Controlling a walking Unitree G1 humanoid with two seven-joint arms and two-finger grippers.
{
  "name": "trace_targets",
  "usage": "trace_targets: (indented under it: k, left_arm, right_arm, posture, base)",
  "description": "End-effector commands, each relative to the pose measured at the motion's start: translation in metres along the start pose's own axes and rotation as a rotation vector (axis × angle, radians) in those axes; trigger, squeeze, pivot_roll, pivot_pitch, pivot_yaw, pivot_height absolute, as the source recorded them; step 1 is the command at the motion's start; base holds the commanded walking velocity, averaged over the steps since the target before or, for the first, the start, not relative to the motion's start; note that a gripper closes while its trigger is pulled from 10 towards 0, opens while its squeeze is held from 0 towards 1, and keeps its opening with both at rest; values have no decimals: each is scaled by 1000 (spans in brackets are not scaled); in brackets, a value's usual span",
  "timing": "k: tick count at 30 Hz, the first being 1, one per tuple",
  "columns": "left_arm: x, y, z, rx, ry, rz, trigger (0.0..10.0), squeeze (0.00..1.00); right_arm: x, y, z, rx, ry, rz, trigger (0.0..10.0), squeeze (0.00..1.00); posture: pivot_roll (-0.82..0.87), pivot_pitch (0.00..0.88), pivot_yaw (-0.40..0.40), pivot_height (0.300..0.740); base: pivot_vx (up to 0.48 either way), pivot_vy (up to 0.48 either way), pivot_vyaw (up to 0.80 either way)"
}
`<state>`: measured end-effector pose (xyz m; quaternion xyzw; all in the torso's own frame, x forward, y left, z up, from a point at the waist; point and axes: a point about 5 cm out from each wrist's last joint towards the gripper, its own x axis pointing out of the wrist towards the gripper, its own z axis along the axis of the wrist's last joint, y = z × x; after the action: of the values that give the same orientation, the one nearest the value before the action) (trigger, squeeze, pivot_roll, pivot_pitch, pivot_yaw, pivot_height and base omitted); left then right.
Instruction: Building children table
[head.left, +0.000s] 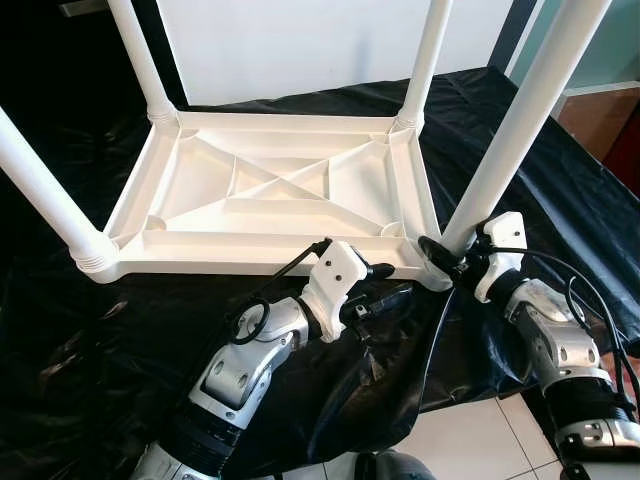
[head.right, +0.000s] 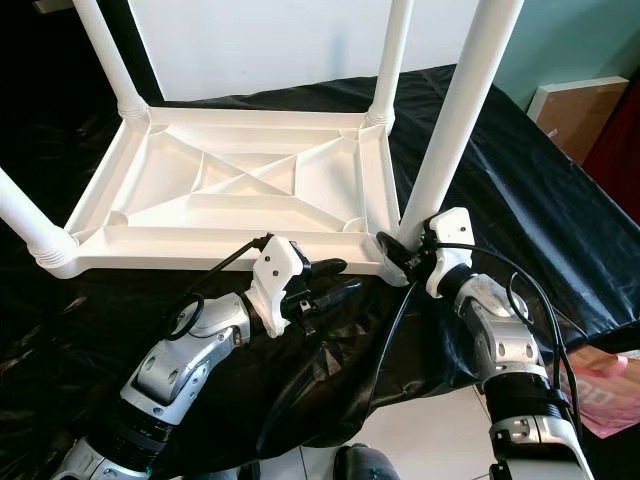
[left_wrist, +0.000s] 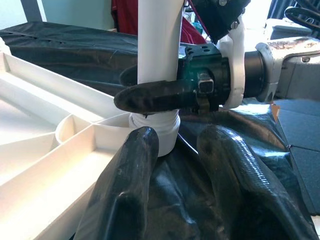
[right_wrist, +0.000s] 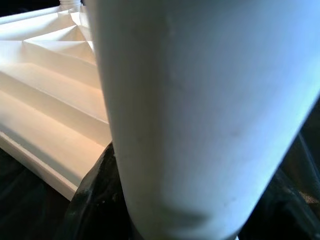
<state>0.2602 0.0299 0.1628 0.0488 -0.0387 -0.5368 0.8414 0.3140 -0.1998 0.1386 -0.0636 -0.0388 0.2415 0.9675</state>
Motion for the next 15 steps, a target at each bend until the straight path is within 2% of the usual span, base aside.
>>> trace_targets:
  k: [1, 9, 11, 15]
  left_arm:
    - [2, -6, 0, 2, 5, -91, 10000, 0]
    - [2, -6, -2, -11, 4, -75, 10000, 0]
    - [2, -5, -2, -27, -3, -62, 10000, 0]
    - [1, -2, -6, -9, 25, -27, 10000, 0]
  right_arm:
    - [-4, 10, -12, 23, 57, -49, 10000, 0]
    - [-4, 19, -13, 74, 55, -158, 10000, 0]
    - [-2, 23, -13, 94, 50, -200, 10000, 0]
    - [1, 31, -13, 129, 43, -311, 10000, 0]
  posture:
    - [-23, 100, -17, 740]
    - [-26, 103, -19, 740]
    - [-25, 104, -20, 740]
    - [-24, 102, -23, 740]
  base:
    - [0, 0, 0]
    - [0, 0, 0]
    - [0, 0, 0]
    - [0, 0, 0]
